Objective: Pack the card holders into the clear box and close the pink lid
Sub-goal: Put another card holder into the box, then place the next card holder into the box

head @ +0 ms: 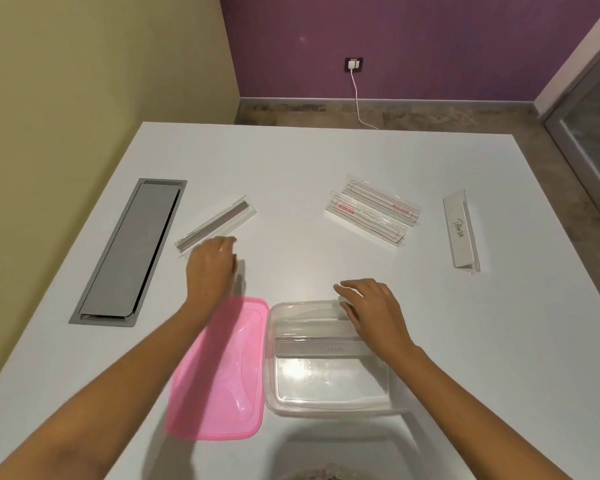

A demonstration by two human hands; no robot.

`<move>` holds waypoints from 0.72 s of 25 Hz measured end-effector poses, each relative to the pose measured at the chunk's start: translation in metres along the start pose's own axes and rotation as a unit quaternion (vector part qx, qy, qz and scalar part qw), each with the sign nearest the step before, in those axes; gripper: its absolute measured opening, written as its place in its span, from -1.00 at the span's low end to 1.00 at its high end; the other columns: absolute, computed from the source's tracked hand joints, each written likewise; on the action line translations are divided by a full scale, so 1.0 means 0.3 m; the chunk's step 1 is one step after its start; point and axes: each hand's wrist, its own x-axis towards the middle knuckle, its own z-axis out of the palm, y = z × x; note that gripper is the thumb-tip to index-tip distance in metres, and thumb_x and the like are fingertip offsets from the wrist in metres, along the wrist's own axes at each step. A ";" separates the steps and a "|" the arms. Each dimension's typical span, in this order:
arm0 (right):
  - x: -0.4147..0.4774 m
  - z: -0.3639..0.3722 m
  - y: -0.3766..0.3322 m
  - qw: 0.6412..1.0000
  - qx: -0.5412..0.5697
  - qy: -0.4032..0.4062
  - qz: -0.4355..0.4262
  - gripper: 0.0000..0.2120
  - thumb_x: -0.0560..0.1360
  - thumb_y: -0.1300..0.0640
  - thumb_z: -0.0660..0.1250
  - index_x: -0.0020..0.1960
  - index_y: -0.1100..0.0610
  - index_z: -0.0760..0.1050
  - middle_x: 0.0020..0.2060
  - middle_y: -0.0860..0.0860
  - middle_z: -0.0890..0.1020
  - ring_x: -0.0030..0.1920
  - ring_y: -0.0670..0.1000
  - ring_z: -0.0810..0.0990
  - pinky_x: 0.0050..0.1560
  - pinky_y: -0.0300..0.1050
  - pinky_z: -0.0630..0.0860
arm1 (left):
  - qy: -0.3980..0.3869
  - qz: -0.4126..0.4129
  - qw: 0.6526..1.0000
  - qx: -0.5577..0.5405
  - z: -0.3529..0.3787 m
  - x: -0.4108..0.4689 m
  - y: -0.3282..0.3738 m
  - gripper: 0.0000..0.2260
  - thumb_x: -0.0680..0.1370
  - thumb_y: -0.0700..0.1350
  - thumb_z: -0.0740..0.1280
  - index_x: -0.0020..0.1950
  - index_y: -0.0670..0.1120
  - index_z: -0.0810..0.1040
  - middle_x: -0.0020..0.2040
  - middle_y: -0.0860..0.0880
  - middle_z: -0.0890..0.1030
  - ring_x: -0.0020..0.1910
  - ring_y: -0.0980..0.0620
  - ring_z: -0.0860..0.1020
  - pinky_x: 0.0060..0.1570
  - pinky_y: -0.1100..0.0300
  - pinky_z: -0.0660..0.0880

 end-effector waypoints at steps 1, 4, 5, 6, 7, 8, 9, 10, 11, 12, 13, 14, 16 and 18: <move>0.002 0.005 0.003 1.000 -0.003 -0.001 -0.007 -0.77 0.39 0.28 0.48 0.03 0.13 0.65 -0.03 0.04 0.71 0.02 0.14 0.66 0.01 -0.01 0.58 | -0.020 -0.030 0.999 0.026 0.007 0.043 -0.032 -0.78 0.44 -0.32 0.33 0.08 -0.29 0.56 -0.05 -0.26 0.65 -0.08 -0.23 0.61 -0.13 -0.05 0.52; 0.001 0.020 0.011 1.000 -0.002 -0.023 -0.002 -0.75 0.35 0.29 0.50 0.01 0.12 0.66 -0.05 -0.01 0.73 0.08 0.13 0.65 0.04 -0.02 0.58 | -0.068 -0.100 0.991 0.054 0.042 0.147 -0.106 -0.80 0.46 -0.36 0.27 0.07 -0.32 0.48 -0.04 -0.30 0.60 -0.07 -0.26 0.55 -0.18 -0.08 0.46; 0.002 0.022 0.012 0.999 0.000 -0.032 0.004 -0.75 0.37 0.28 0.49 0.02 0.10 0.66 -0.03 -0.04 0.72 0.10 0.12 0.63 0.06 -0.03 0.56 | -0.079 -0.117 0.989 0.055 0.056 0.173 -0.129 -0.79 0.46 -0.37 0.25 0.09 -0.33 0.46 -0.02 -0.31 0.58 -0.05 -0.27 0.53 -0.17 -0.08 0.45; 0.004 0.025 0.013 0.999 0.002 -0.038 0.008 -0.76 0.38 0.28 0.48 0.02 0.09 0.65 -0.02 -0.05 0.72 0.12 0.11 0.63 0.07 -0.04 0.56 | -0.090 -0.131 0.986 0.058 0.072 0.195 -0.151 -0.78 0.47 -0.38 0.24 0.10 -0.34 0.45 0.00 -0.32 0.57 -0.03 -0.28 0.52 -0.16 -0.08 0.44; 0.007 0.027 0.015 0.999 0.003 -0.039 0.010 -0.77 0.38 0.27 0.48 0.02 0.09 0.65 -0.03 -0.06 0.72 0.12 0.10 0.63 0.07 -0.05 0.56 | -0.100 -0.145 0.983 0.059 0.089 0.214 -0.172 -0.78 0.47 -0.38 0.24 0.12 -0.34 0.44 0.02 -0.33 0.56 -0.02 -0.29 0.52 -0.14 -0.08 0.44; 0.009 0.029 0.015 0.999 0.002 -0.035 0.010 -0.77 0.37 0.27 0.49 0.00 0.09 0.65 -0.04 -0.06 0.72 0.12 0.10 0.63 0.05 -0.05 0.57 | -0.112 -0.157 0.980 0.058 0.104 0.227 -0.186 -0.78 0.48 -0.39 0.24 0.12 -0.34 0.43 0.03 -0.34 0.55 -0.01 -0.31 0.53 -0.13 -0.09 0.45; 0.009 0.031 0.014 1.000 0.002 -0.029 0.008 -0.78 0.37 0.28 0.49 -0.01 0.10 0.65 -0.05 -0.06 0.72 0.10 0.11 0.64 0.04 -0.04 0.58 | -0.124 -0.168 0.977 0.054 0.117 0.235 -0.195 -0.79 0.48 -0.39 0.24 0.11 -0.34 0.44 0.02 -0.34 0.55 -0.01 -0.32 0.54 -0.14 -0.09 0.46; 0.007 0.032 0.014 1.000 0.004 -0.024 0.008 -0.79 0.37 0.28 0.49 -0.02 0.10 0.65 -0.05 -0.06 0.72 0.10 0.11 0.64 0.03 -0.04 0.58 | -0.135 -0.176 0.974 0.050 0.129 0.238 -0.199 -0.81 0.48 -0.41 0.24 0.09 -0.33 0.45 0.00 -0.34 0.56 -0.04 -0.32 0.55 -0.17 -0.08 0.47; 0.005 0.034 0.014 1.000 0.009 -0.022 0.012 -0.79 0.38 0.29 0.48 -0.01 0.11 0.65 -0.05 -0.06 0.72 0.11 0.11 0.63 0.03 -0.03 0.58 | -0.145 -0.183 0.971 0.047 0.142 0.243 -0.199 -0.82 0.47 -0.43 0.24 0.06 -0.33 0.45 -0.03 -0.33 0.56 -0.06 -0.33 0.56 -0.19 -0.07 0.47; 0.003 0.034 0.014 1.000 0.014 -0.021 0.018 -0.79 0.38 0.30 0.47 -0.01 0.10 0.64 -0.04 -0.07 0.72 0.11 0.11 0.63 0.03 -0.03 0.57 | -0.151 -0.189 0.969 0.046 0.152 0.247 -0.200 -0.82 0.46 -0.45 0.24 0.04 -0.33 0.46 -0.05 -0.33 0.57 -0.08 -0.33 0.57 -0.21 -0.06 0.47; 0.002 0.033 0.012 0.999 0.019 -0.019 0.024 -0.78 0.38 0.30 0.47 -0.01 0.10 0.64 -0.05 -0.08 0.72 0.11 0.11 0.63 0.03 -0.03 0.57 | -0.154 -0.190 0.968 0.049 0.159 0.251 -0.200 -0.83 0.46 -0.45 0.24 0.03 -0.32 0.46 -0.06 -0.33 0.57 -0.09 -0.33 0.57 -0.21 -0.06 0.46; 0.001 0.032 0.010 0.999 0.022 -0.017 0.029 -0.78 0.37 0.31 0.48 -0.02 0.10 0.64 -0.05 -0.08 0.72 0.10 0.11 0.63 0.03 -0.04 0.56 | -0.154 -0.189 0.968 0.053 0.164 0.258 -0.202 -0.83 0.46 -0.46 0.25 0.03 -0.33 0.46 -0.06 -0.33 0.57 -0.09 -0.34 0.56 -0.22 -0.05 0.44; 0.004 0.031 0.005 0.999 0.023 -0.016 0.033 -0.78 0.36 0.31 0.49 -0.02 0.11 0.65 -0.06 -0.08 0.72 0.08 0.12 0.63 0.02 -0.03 0.56 | -0.157 -0.180 0.969 0.063 0.164 0.277 -0.210 -0.84 0.45 -0.49 0.24 -0.01 -0.34 0.48 -0.08 -0.35 0.57 -0.10 -0.34 0.56 -0.25 0.00 0.38; 0.007 0.026 0.001 0.999 0.022 -0.023 0.037 -0.77 0.36 0.32 0.49 -0.02 0.11 0.65 -0.07 -0.07 0.72 0.07 0.12 0.64 -0.01 -0.02 0.58 | -0.163 -0.173 0.969 0.068 0.162 0.291 -0.221 -0.82 0.42 -0.51 0.22 -0.05 -0.34 0.48 -0.10 -0.34 0.57 -0.13 -0.33 0.56 -0.28 0.02 0.35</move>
